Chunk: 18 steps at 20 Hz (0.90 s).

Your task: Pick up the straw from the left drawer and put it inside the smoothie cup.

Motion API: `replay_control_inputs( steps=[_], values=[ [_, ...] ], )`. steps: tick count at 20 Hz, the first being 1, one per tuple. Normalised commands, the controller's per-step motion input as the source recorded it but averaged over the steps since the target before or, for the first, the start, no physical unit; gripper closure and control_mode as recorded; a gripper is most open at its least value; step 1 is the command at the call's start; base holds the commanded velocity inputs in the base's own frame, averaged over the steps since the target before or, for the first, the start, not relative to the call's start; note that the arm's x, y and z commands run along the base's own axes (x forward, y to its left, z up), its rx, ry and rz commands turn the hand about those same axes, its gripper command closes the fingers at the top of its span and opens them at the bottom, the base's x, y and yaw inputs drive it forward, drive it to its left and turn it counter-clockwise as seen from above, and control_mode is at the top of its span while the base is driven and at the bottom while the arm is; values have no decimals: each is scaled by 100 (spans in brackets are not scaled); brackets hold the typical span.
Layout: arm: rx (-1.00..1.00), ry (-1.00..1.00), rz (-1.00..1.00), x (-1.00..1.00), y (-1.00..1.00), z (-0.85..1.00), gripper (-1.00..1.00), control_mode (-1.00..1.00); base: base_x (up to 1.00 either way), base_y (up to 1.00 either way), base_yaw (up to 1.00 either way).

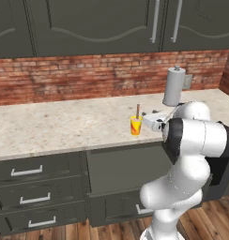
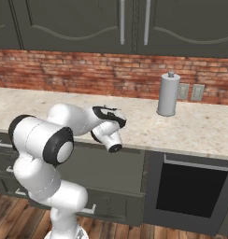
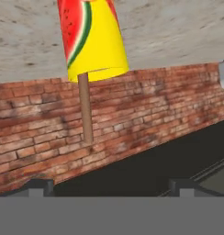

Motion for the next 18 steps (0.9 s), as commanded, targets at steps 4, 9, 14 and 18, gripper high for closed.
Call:
replay_control_inputs(
  steps=[4, 9, 14, 18],
  values=[
    [-10, 1, 0, -100, 0, 100, -100, -100, 0, 0, 0],
    [-15, 2, 0, -100, 0, 72, -100, -100, 0, 0, 0],
    [-15, 5, -1, -100, 0, 51, -100, -100, 0, 0, 0],
    [-13, 0, -3, -100, 0, 46, -100, -100, 0, 0, 0]
  ],
)
